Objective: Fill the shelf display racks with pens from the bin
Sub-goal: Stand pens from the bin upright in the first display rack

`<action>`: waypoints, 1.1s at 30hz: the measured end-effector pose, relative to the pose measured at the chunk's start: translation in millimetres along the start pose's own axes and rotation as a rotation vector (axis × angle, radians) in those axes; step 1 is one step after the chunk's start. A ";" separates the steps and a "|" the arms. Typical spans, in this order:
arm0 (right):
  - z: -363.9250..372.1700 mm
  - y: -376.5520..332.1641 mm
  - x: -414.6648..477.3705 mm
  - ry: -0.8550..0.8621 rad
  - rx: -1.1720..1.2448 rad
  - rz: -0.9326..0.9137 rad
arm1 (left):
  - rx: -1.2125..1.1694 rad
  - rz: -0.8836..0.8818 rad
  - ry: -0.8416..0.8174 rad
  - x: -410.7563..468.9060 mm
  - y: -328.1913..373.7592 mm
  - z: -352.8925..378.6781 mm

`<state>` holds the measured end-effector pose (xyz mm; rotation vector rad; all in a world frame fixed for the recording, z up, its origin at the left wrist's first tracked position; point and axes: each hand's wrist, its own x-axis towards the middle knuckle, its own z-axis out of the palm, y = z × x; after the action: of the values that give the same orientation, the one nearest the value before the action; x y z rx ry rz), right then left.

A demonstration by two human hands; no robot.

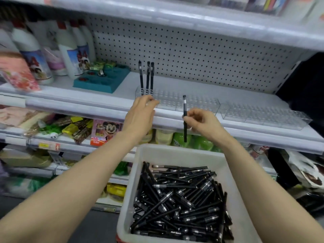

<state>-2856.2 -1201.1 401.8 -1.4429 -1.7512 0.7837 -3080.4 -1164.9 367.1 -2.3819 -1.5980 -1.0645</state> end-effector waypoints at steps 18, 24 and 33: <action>43.4 -58.4 140.3 0.419 -0.031 -0.220 | 0.154 0.037 0.063 30.8 -36.2 21.4; 62.4 -40.5 151.4 0.313 -0.172 -0.193 | 0.119 0.021 0.065 28.4 -36.5 24.4; 65.7 -35.5 154.8 0.254 -0.233 -0.124 | 0.112 0.007 0.066 28.4 -34.6 26.4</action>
<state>-2947.1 -1056.2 418.0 -1.4934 -1.7557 0.3223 -3090.3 -1115.7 353.4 -2.2557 -1.5823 -1.0122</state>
